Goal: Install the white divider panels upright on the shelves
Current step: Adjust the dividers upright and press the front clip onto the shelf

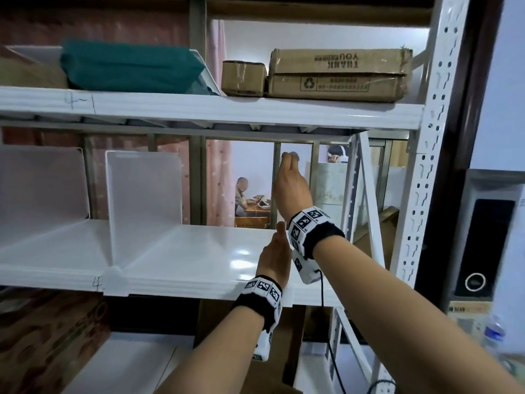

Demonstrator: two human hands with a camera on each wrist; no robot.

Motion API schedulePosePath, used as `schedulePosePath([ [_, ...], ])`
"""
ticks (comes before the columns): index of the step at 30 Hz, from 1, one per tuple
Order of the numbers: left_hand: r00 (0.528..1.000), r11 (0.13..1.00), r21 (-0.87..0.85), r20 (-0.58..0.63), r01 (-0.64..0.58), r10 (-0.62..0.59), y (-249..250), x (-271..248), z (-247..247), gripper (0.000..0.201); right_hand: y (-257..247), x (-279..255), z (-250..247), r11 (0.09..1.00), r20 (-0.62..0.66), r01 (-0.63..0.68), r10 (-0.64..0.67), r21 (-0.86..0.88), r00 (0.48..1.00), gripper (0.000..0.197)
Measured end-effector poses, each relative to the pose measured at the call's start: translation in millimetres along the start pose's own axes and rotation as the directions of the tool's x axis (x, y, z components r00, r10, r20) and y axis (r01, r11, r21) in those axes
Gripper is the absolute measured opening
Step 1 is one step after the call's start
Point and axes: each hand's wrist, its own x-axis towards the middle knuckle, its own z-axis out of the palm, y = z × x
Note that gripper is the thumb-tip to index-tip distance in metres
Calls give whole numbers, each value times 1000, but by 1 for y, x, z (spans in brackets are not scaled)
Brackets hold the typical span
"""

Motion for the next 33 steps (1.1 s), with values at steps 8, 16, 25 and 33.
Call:
schedulePosePath([
  [8, 1000, 1000, 17, 4, 21, -21, 1, -6, 0, 45, 1, -1, 0, 999, -7, -49, 49, 2, 999, 60],
  [16, 999, 999, 34, 31, 16, -17, 5, -6, -4, 39, 5, 6, 2, 995, -37, -80, 82, 56, 996, 48],
  [25, 992, 970, -206, 12, 126, -126, 15, -8, -18, 46, 6, 15, 1, 983, -30, -87, 93, 164, 995, 45],
  [33, 989, 933, -342, -48, 115, -140, 28, -10, -34, 21, 17, 17, 7, 956, -39, -30, 44, 292, 998, 50],
])
